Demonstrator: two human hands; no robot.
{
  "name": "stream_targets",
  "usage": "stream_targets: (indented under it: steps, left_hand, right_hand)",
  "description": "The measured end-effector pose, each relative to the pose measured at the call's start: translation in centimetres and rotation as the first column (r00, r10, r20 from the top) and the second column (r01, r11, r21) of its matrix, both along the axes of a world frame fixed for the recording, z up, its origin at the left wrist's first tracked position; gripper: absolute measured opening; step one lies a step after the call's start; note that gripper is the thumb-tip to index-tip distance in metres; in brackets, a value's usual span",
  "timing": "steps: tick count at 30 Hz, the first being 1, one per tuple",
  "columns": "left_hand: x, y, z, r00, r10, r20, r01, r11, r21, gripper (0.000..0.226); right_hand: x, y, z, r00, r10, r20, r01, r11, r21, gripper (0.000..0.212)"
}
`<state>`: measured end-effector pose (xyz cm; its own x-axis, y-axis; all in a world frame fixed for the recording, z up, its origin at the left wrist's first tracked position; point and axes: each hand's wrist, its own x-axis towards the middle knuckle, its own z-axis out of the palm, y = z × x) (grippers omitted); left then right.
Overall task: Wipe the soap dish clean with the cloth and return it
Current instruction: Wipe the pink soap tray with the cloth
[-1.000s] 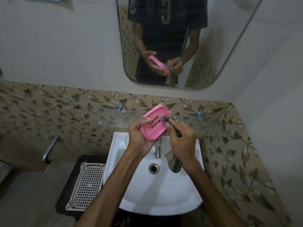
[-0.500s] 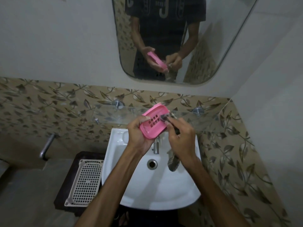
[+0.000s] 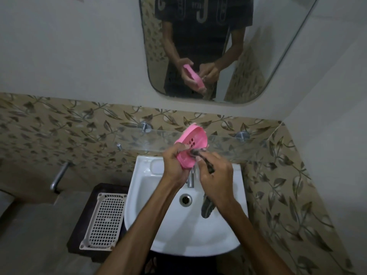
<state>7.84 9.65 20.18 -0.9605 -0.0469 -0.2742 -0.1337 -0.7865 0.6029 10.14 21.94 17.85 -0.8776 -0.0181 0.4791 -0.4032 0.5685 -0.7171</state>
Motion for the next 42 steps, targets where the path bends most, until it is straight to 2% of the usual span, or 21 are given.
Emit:
stream_targets:
  steps: [3,6,8,11,13,14,16,18,21,23,25,28,30,36,39,42]
  left_hand:
    - [-0.2,-0.4,-0.3,1.000,0.005,0.003,-0.005,0.996,-0.089,0.044]
    - [0.2,0.0,-0.3,1.000,-0.013,-0.006,0.011,0.982,-0.187,0.041]
    - [0.4,0.0,-0.4,0.999,0.041,0.024,-0.035,0.977,-0.211,0.042]
    - [0.4,0.0,-0.1,0.996,0.081,0.036,-0.071,0.973,-0.222,0.068]
    - [0.5,-0.1,0.1,0.998,0.057,0.010,-0.055,0.986,-0.156,0.090]
    - [0.5,0.0,0.3,0.999,0.043,0.002,-0.042,0.989,-0.143,0.095]
    - [0.6,0.4,0.2,1.000,-0.002,0.013,0.004,0.990,-0.139,0.096]
    - [0.8,0.4,0.3,0.997,-0.046,0.054,0.053,0.991,-0.119,0.093]
    - [1.0,-1.3,1.0,0.990,-0.118,0.071,0.123,0.990,-0.072,0.073]
    - [0.8,-2.8,1.9,0.974,-0.202,0.104,0.207,0.977,-0.044,0.068]
    - [0.5,-3.6,2.9,0.953,-0.263,0.151,0.274,0.960,-0.061,0.060]
    - [0.3,-3.3,3.2,0.971,-0.214,0.106,0.223,0.972,-0.078,0.054]
    - [0.5,-3.0,3.0,0.976,-0.211,0.047,0.213,0.976,-0.043,0.060]
    - [0.8,-2.7,2.8,0.953,-0.301,-0.015,0.299,0.951,-0.074,0.061]
    - [0.9,-2.6,2.8,0.953,-0.294,-0.070,0.286,0.952,-0.105,0.061]
    - [0.9,-1.8,2.4,0.968,-0.241,-0.077,0.228,0.962,-0.148,0.065]
  right_hand:
    - [1.2,-0.9,0.2,0.994,0.104,-0.017,-0.103,0.995,0.015,0.024]
    - [0.9,-0.9,0.6,0.992,0.003,0.127,0.012,0.993,-0.116,0.025]
    - [2.3,-2.2,0.6,0.986,0.065,0.153,-0.031,0.977,-0.211,0.028]
    - [3.8,-3.7,0.4,0.967,0.162,0.198,-0.065,0.906,-0.419,0.031]
    - [3.8,-3.7,0.1,0.956,0.170,0.237,-0.036,0.875,-0.482,0.031]
    - [3.8,-3.7,-0.2,0.956,0.157,0.247,-0.018,0.874,-0.486,0.031]
    - [3.9,-3.8,-0.6,0.966,0.129,0.224,-0.009,0.883,-0.469,0.031]
    - [3.7,-3.3,-0.9,0.985,0.108,0.135,-0.046,0.917,-0.395,0.029]
    - [1.8,-0.8,-1.0,0.987,0.145,-0.069,-0.152,0.981,-0.118,0.031]
    - [0.8,0.8,-0.5,0.960,0.231,-0.160,-0.216,0.971,0.105,0.034]
    - [0.2,1.6,0.2,0.936,0.314,-0.160,-0.273,0.933,0.234,0.035]
    - [0.0,1.8,0.9,0.958,0.280,-0.069,-0.258,0.940,0.223,0.034]
    - [0.0,1.6,0.8,0.979,0.200,-0.035,-0.192,0.967,0.164,0.034]
    - [0.0,0.9,1.8,0.998,0.038,-0.060,-0.032,0.995,0.096,0.033]
    - [-0.3,0.9,2.4,0.998,-0.027,-0.061,0.032,0.997,0.073,0.029]
    - [0.7,-0.3,2.1,0.997,-0.079,0.018,0.076,0.991,0.108,0.022]
